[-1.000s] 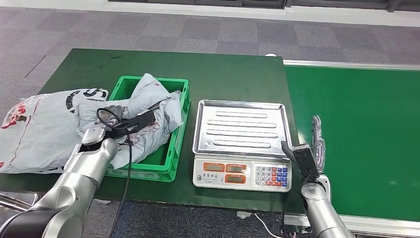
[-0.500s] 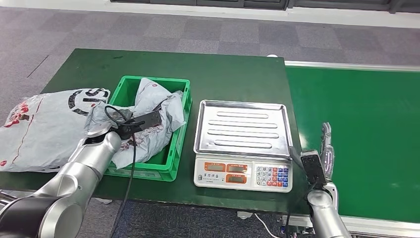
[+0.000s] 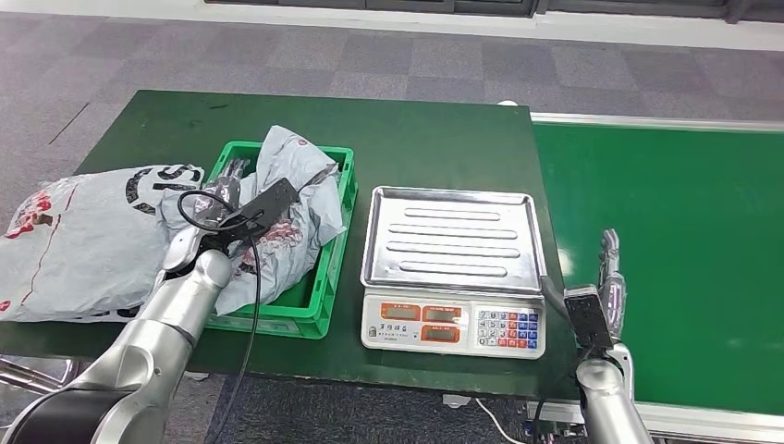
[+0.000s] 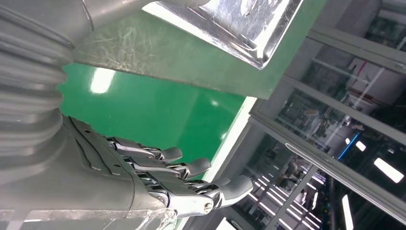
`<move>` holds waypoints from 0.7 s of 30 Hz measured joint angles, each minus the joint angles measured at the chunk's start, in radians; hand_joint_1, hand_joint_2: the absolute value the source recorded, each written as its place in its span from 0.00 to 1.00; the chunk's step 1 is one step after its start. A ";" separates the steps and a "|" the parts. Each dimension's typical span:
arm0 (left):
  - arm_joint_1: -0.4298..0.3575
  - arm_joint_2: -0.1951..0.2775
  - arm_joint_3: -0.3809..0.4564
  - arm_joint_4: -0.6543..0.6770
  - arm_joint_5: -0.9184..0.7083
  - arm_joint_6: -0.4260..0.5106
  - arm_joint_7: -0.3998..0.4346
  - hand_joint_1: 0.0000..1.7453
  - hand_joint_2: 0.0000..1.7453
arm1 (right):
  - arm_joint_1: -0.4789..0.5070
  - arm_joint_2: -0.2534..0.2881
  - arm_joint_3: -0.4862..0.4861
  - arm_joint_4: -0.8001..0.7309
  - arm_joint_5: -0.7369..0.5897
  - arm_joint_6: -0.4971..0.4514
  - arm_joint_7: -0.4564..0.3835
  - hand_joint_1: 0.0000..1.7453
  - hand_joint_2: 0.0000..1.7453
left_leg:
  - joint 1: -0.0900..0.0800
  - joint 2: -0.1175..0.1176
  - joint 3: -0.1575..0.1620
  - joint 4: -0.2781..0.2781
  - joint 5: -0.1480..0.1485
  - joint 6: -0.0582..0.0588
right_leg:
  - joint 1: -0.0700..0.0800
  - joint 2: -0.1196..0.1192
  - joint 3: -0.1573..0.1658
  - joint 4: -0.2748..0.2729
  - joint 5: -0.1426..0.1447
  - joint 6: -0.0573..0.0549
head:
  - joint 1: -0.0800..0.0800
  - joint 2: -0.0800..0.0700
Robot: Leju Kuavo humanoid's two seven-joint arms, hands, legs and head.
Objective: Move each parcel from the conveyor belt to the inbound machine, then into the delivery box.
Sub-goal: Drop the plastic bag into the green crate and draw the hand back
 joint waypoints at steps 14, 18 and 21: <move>0.063 0.021 -0.038 -0.133 0.002 0.251 -0.012 0.00 0.00 | 0.008 0.006 -0.007 -0.009 0.002 0.005 -0.002 0.00 1.00 | 0.000 0.000 -0.001 0.000 -0.001 0.000 | 0.000 0.000 -0.001 0.000 0.000 0.000 | 0.000 0.000; 0.077 0.027 -0.039 -0.160 0.003 0.255 -0.013 0.00 0.00 | 0.009 0.007 -0.007 -0.009 0.002 0.005 -0.002 0.00 1.00 | 0.000 0.000 -0.001 0.000 -0.001 0.000 | 0.000 0.000 -0.001 0.000 0.000 0.000 | 0.000 0.000; 0.083 0.029 -0.039 -0.171 0.001 0.268 -0.013 0.00 0.00 | 0.010 0.008 -0.007 -0.009 0.001 0.005 -0.002 0.00 1.00 | 0.000 0.000 -0.001 0.000 -0.001 0.000 | 0.000 0.000 -0.001 0.000 0.000 0.000 | 0.000 0.000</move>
